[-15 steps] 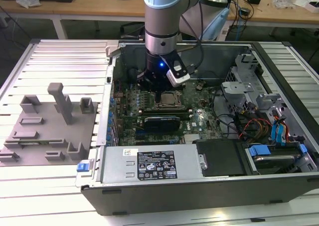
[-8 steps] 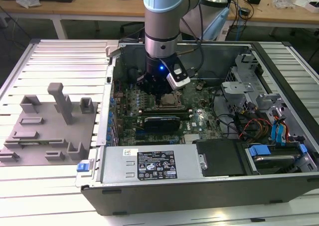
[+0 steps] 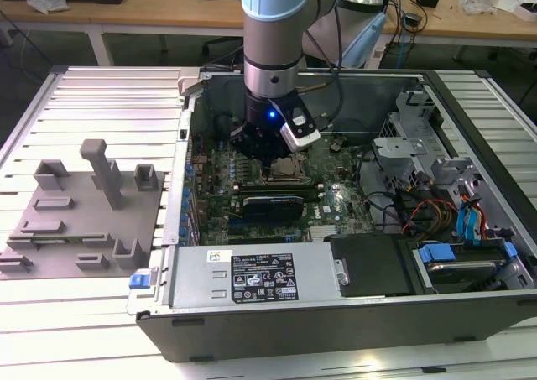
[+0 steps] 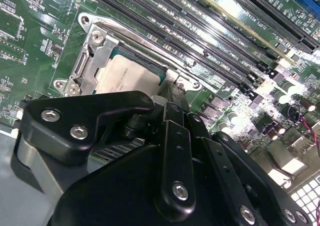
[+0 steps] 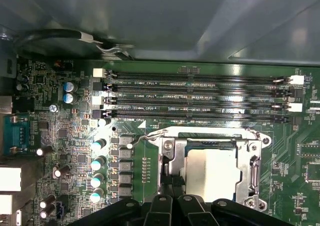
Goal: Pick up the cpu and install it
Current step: 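Close the cpu cover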
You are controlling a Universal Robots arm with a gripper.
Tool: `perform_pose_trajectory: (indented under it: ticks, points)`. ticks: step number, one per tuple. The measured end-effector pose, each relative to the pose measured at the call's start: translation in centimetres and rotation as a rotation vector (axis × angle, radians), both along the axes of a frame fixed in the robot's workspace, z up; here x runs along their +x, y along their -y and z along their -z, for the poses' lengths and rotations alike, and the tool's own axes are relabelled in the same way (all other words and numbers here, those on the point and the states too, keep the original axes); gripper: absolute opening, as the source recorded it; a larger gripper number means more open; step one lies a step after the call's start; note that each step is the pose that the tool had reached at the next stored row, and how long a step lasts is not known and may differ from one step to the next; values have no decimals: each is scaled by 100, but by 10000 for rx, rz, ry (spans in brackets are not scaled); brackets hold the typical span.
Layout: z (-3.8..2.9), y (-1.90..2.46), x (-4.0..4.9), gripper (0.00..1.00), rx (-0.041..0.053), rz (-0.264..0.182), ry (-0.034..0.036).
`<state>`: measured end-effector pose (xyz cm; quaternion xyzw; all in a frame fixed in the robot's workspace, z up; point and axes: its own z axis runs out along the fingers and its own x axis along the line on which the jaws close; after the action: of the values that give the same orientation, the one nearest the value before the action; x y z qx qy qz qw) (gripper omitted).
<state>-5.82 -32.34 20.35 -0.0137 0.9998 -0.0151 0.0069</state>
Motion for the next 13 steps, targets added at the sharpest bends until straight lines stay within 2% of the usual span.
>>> perform_pose_trajectory:
  ticks: [13]
  points:
    - [14, 0, 0, 11, 2, 0, 1]
